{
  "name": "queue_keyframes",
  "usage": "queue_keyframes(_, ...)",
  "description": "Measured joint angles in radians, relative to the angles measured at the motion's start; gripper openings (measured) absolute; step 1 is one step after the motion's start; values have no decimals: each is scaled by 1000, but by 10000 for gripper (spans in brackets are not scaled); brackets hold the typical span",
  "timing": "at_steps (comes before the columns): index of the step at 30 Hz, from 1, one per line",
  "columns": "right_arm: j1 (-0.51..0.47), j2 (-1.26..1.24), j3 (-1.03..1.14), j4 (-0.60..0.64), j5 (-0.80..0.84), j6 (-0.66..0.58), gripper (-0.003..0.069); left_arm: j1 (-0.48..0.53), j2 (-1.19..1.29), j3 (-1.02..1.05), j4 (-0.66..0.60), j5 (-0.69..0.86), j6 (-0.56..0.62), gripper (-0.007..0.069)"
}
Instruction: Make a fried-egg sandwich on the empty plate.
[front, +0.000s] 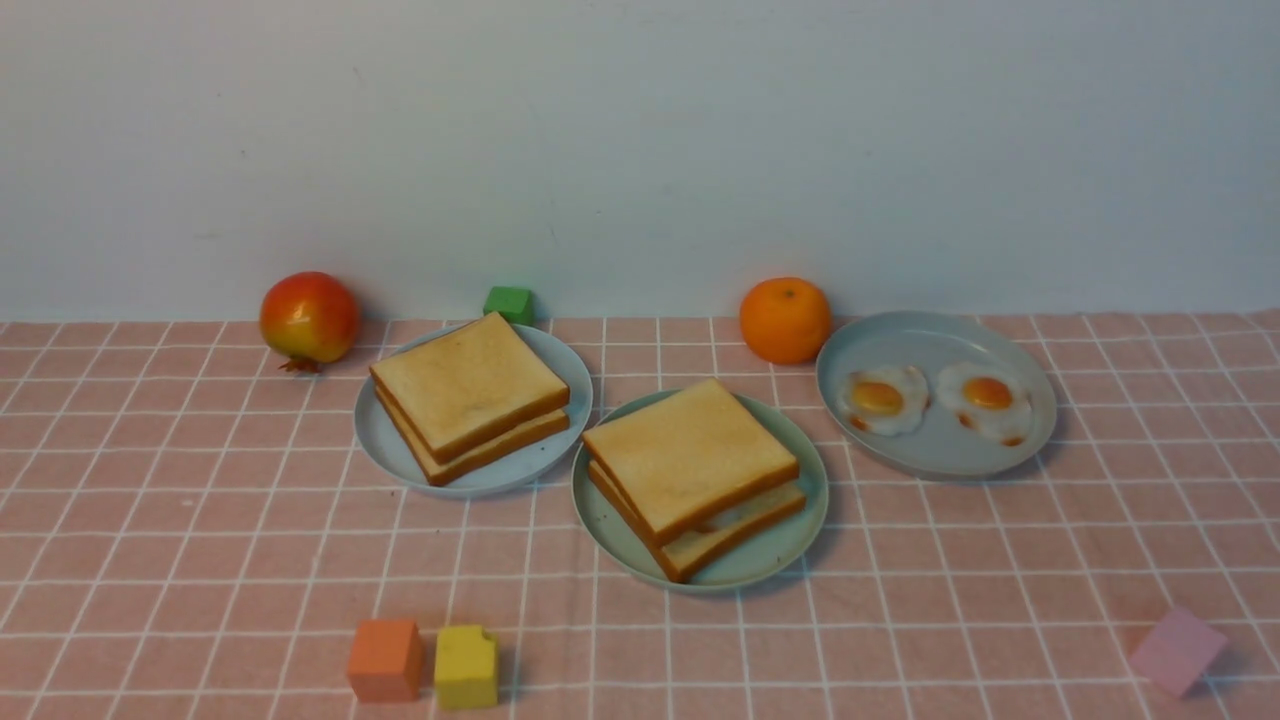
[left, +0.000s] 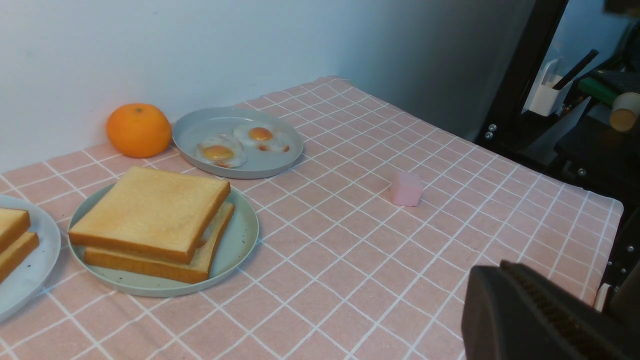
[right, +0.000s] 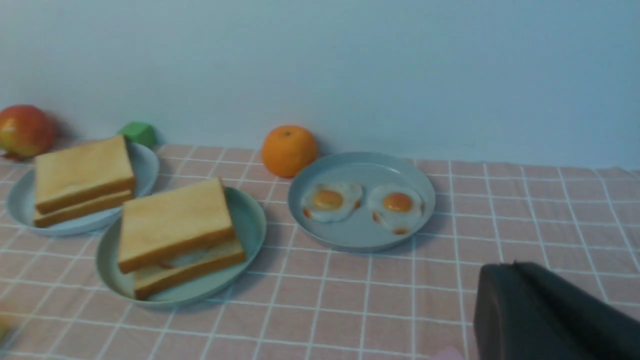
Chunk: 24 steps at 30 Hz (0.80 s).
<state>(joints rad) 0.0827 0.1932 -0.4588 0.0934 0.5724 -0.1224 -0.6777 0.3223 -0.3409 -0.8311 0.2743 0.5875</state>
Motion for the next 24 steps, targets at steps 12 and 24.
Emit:
queue_keyframes(12, -70, -201, 481, -45, -189, 122, -3, 0, 0, 1, 0, 0, 0, 13)
queue_keyframes(24, -70, -206, 482, -83, -180, 177, 0, 0, 0, 1, -5, 1, 1, 13)
